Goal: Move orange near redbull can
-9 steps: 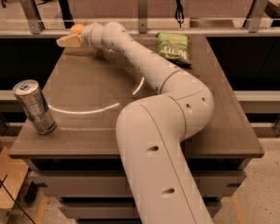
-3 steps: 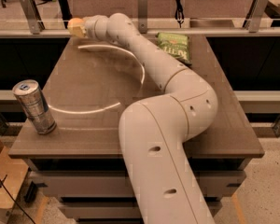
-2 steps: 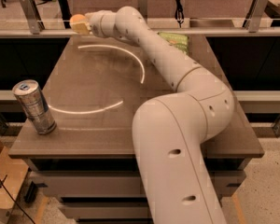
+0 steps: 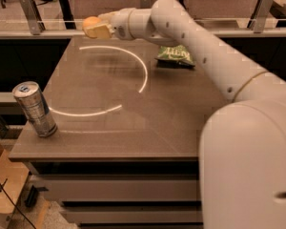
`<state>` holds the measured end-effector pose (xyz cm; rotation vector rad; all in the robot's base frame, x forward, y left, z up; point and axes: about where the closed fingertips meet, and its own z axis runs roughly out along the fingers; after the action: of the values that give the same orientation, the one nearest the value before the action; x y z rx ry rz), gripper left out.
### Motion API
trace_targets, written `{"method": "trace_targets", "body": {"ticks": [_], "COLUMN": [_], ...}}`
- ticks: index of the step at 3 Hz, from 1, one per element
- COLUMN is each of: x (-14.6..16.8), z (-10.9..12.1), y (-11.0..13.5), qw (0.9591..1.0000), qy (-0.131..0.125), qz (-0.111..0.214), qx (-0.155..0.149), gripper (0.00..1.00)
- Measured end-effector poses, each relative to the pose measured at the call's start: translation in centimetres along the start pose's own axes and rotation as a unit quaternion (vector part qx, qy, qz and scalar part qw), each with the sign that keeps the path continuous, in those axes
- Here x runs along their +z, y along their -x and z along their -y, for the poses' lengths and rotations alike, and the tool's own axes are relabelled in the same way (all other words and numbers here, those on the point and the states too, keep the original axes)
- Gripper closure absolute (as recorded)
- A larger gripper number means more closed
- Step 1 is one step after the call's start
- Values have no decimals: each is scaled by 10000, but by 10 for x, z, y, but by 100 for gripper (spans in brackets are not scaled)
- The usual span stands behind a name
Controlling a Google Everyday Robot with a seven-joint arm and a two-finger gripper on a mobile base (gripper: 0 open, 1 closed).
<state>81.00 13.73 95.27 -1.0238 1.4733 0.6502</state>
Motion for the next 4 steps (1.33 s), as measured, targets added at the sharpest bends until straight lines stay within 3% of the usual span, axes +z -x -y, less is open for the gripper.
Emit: {"method": "trace_targets", "body": {"ticks": [1,2,3,4], "x": [-88,-87,-85,-92], "z": [-39,-39,-58,-93], "y": [-15,-13,-15,-13], "qw": [9996,9996,9986,9965], "qy": [156,163,372,654], "qz": [-192,-180,-373,-516], "qx": [150,142,91,-70], "gripper": [100,100,100,100]}}
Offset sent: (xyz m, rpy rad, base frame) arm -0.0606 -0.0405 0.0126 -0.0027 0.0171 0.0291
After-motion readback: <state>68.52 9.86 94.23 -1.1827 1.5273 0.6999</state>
